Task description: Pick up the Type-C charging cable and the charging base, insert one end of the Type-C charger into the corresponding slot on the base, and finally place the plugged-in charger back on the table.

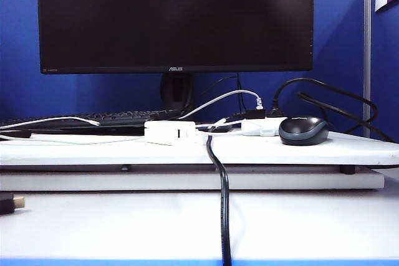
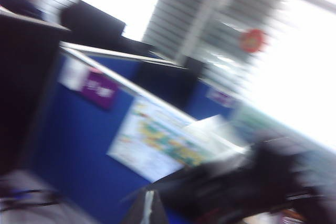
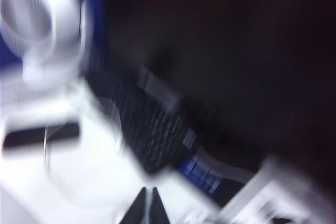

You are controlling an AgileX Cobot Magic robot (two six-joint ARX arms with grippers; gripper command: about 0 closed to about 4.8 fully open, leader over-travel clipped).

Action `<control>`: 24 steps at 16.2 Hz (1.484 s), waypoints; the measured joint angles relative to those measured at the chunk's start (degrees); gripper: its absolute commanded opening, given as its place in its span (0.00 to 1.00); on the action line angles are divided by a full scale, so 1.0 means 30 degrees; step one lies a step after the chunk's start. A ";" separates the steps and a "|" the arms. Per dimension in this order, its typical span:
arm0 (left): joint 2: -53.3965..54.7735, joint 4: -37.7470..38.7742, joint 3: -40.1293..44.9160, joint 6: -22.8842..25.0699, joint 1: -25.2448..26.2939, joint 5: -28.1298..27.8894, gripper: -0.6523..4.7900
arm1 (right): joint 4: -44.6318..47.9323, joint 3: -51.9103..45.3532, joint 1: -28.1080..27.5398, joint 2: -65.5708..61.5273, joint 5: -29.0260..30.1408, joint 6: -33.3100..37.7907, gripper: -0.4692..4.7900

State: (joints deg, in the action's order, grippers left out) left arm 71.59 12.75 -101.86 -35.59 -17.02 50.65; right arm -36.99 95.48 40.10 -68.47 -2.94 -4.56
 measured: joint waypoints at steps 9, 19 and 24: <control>-0.9602 1.5373 0.0000 0.9333 0.0000 -1.1395 0.11 | 0.3876 -1.1723 -0.0546 1.0178 -0.0066 0.0160 0.08; -1.5693 2.1107 0.1974 1.0659 0.0000 -1.6058 0.11 | 0.9078 -2.6709 -0.0546 1.5205 -0.6681 0.2419 0.08; -1.9708 1.7529 1.1147 0.9617 0.0000 -1.4885 0.11 | 0.8590 -2.9339 -0.0546 1.5198 -0.8837 0.2441 0.08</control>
State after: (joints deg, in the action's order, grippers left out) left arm 12.47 65.34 -68.42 -6.74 -17.02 6.00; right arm -11.22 7.46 38.46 -22.87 -29.45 2.76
